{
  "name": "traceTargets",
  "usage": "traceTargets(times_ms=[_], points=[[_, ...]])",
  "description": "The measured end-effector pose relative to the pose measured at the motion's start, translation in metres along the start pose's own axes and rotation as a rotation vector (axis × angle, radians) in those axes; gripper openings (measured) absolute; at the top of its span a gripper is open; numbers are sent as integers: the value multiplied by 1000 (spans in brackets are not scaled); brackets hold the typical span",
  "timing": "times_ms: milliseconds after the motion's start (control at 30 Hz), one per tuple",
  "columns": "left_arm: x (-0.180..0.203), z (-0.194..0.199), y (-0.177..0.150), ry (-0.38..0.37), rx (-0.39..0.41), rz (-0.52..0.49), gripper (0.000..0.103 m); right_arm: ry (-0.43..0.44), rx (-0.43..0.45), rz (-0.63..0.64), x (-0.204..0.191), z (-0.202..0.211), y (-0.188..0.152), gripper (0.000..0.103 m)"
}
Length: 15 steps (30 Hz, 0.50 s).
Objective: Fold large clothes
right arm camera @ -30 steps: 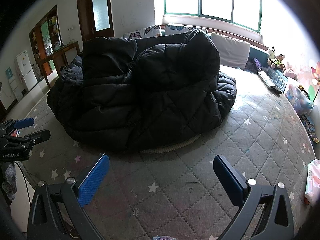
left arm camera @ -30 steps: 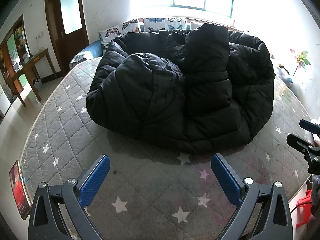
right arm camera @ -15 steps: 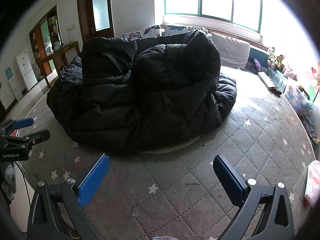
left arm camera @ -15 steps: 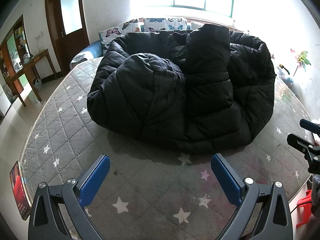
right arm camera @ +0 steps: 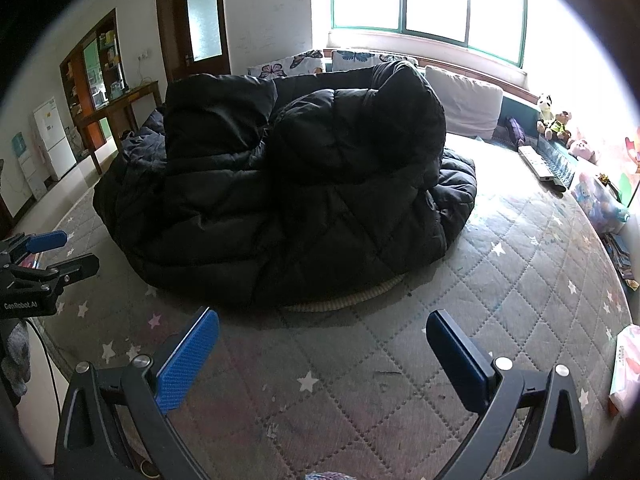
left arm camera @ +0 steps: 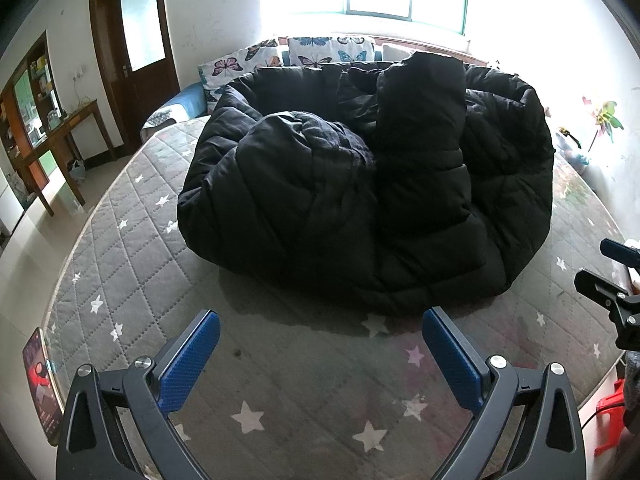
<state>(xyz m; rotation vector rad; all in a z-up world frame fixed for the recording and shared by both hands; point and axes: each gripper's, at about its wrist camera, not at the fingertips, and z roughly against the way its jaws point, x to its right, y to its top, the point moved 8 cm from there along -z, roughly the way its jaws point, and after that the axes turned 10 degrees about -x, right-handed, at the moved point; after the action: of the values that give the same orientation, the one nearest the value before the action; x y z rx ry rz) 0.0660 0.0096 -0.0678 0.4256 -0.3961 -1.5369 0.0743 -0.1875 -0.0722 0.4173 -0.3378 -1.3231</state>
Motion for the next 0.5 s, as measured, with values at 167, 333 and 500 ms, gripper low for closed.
traceTargets(times_ms=[167,333,500], points=[[-2,-1,4,6,-1,-8,103,-2,3,7,-1,0,3,103],[-7,-2,9,10,1,-14,103,-5,9,23,-2,-1,8,103],[-16,1,20,3,17,-28,103,-11,23,62,-4,1,21,103]])
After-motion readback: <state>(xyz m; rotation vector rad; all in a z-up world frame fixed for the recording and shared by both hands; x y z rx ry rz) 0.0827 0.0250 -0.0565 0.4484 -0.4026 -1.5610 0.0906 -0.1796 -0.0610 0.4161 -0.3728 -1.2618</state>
